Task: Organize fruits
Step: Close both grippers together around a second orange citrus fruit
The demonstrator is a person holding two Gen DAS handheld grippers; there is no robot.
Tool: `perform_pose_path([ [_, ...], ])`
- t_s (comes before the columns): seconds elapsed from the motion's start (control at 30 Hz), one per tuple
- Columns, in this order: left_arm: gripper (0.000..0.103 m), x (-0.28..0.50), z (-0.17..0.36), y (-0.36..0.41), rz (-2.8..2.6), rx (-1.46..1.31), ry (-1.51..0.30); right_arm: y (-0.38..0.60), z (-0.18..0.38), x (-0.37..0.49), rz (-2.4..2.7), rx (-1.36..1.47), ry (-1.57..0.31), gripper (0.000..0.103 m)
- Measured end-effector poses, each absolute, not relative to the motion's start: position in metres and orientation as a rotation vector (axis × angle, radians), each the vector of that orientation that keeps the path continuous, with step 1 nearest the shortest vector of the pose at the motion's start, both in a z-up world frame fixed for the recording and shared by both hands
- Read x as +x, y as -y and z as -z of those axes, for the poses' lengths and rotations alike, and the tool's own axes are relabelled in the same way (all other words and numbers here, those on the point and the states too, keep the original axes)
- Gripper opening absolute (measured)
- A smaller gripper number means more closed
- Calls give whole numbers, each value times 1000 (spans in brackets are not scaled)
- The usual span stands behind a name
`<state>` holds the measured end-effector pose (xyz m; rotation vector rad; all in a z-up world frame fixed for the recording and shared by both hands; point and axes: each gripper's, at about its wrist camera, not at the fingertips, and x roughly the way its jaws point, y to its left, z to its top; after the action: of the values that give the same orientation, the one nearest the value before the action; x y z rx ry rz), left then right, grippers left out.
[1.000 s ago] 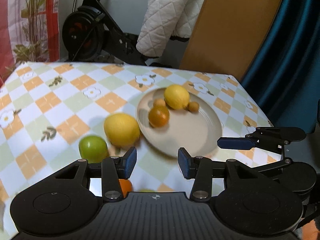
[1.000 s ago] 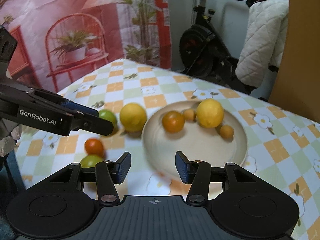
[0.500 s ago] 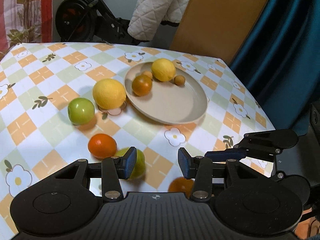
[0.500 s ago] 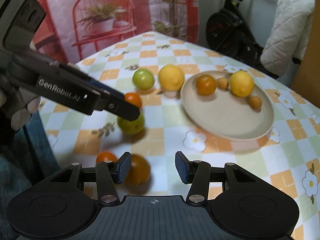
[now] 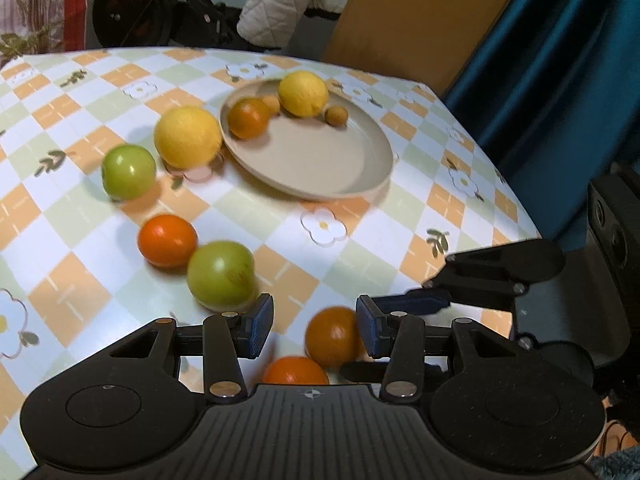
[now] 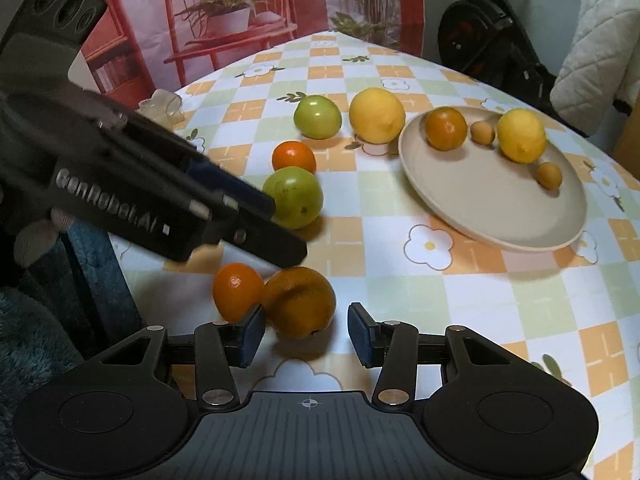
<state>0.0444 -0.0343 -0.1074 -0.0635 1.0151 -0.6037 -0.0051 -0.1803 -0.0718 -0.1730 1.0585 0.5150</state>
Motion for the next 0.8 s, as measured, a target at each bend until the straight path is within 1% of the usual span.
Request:
perform_pose_path([
  [0.13,48,44,113,37,613,-70,-1037,180,76,-5,-520,-166,-1068,41],
  [0.23,48,46,118,38,617,-78,-1056,179,78,-3,-524,-156,-1068,38],
  [0.5,45,48,130,41,653,-112,-1087,179,78,-1,-521,-141,-1054,38],
  [0.8,44,50,131,43,652,-116,-1073,182,79,1,-508,-110,-1044,38],
])
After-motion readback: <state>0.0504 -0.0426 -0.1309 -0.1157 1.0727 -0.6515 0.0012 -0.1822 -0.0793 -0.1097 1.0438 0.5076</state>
